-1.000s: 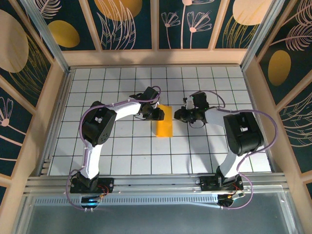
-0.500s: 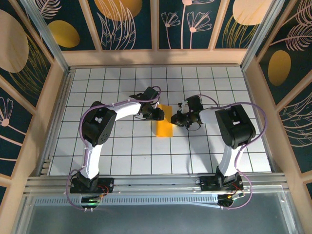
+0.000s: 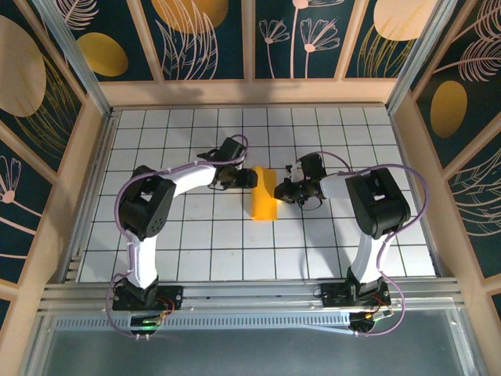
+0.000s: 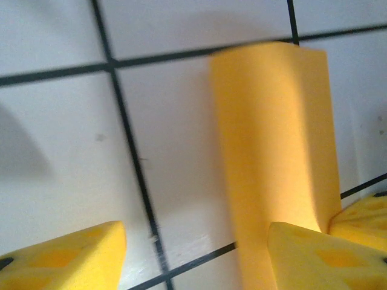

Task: Fold a paper plane with a square sheet of paper (fold left side to right side)
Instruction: First fold the square sheet of paper in half at the center of the table.

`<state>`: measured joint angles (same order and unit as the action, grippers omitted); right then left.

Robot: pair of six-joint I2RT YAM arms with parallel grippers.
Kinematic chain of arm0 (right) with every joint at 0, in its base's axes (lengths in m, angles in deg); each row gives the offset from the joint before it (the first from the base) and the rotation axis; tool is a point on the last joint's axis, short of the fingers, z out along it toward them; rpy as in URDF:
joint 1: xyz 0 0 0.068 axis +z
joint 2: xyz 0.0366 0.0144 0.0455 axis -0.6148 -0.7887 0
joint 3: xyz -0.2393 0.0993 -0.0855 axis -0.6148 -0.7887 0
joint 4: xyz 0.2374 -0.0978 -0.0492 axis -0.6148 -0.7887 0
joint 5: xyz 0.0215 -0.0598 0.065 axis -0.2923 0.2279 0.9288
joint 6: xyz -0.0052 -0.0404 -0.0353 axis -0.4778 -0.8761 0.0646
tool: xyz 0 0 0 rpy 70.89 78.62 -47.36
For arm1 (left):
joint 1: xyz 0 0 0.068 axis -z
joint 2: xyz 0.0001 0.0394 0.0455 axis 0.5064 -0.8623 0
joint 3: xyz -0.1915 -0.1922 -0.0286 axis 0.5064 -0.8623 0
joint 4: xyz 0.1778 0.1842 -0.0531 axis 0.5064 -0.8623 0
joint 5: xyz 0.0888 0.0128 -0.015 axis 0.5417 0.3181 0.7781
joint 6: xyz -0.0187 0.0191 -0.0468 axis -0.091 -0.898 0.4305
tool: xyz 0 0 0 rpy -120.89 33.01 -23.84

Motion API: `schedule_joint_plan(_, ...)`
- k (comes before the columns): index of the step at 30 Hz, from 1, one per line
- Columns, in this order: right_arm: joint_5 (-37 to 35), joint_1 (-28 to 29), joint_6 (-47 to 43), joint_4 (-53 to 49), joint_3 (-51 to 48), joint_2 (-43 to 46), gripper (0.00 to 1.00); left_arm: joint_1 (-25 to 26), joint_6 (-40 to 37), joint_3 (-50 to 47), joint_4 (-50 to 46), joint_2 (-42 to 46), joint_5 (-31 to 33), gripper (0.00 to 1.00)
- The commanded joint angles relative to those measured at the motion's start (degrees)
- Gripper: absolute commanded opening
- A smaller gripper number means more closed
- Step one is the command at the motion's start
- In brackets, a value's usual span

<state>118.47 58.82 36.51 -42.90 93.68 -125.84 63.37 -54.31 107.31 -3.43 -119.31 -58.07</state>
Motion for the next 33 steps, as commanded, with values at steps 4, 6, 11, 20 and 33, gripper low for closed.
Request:
schedule_joint_plan(4, -7.6, 0.3, -1.8, -4.2, -1.3, -4.2, 0.00, 0.0, -0.7, -1.8, 6.5, 5.6, -10.3, 0.36)
schedule_joint_plan(6, -7.7, 0.3, -1.7, -4.1, -1.3, -4.2, 0.00, 0.2, -0.2, -3.5, 9.6, 5.8, -15.0, 0.28)
schedule_joint_plan(11, -8.3, 0.3, -1.9, -4.5, -1.4, -4.3, 0.00, 0.4, 1.3, -5.6, 14.7, 3.8, -24.6, 0.18)
schedule_joint_plan(20, -8.7, 0.4, -2.1, -5.0, -1.4, -4.4, 0.00, 1.1, 0.2, -4.2, 11.3, -1.6, -21.3, 0.04)
schedule_joint_plan(33, -9.8, 0.3, -3.2, -6.1, -1.5, -4.6, 0.00, 0.8, -1.2, -5.9, 7.4, -3.1, -11.6, 0.00)
